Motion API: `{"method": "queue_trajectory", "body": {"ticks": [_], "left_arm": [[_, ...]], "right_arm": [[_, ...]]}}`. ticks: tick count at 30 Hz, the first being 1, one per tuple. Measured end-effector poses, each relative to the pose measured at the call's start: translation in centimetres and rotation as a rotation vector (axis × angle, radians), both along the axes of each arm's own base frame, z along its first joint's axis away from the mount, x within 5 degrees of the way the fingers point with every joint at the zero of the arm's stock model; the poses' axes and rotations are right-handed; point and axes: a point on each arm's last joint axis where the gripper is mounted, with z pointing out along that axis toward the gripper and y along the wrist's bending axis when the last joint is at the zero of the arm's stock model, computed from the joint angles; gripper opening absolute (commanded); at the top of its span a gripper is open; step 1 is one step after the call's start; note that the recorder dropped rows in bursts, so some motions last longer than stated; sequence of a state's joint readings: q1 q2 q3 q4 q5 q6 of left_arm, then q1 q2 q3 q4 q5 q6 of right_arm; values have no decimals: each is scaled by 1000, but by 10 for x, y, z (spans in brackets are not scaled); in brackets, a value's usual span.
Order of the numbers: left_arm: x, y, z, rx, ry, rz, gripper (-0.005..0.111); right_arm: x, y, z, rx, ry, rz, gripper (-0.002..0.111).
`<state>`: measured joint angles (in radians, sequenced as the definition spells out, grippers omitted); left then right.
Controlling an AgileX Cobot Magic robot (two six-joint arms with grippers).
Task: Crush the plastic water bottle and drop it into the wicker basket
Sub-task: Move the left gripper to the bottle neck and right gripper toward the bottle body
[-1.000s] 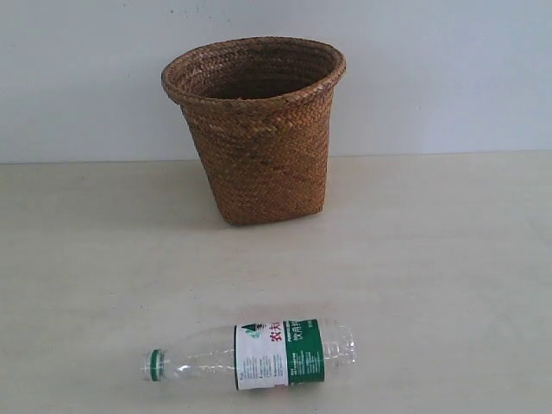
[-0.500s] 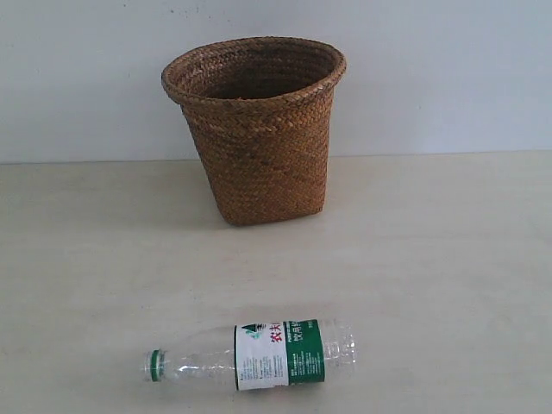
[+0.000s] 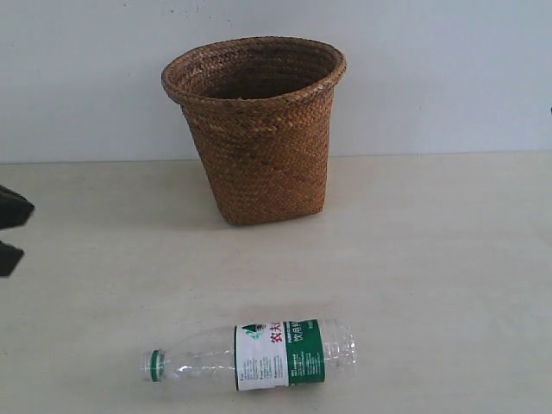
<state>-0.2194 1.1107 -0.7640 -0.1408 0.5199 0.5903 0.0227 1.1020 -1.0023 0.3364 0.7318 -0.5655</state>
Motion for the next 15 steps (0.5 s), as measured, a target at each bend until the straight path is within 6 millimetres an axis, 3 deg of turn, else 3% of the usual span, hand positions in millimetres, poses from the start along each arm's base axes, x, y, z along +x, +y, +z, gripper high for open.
{"method": "queue_trajectory", "body": {"ticks": [8, 15], "left_arm": [[6, -33, -36, 143, 163, -301, 4], [17, -50, -66, 184, 282, -471, 7]], "right_arm": [[7, 42, -20, 30, 155, 319, 0], [12, 84, -49, -17, 272, 537, 0]]}}
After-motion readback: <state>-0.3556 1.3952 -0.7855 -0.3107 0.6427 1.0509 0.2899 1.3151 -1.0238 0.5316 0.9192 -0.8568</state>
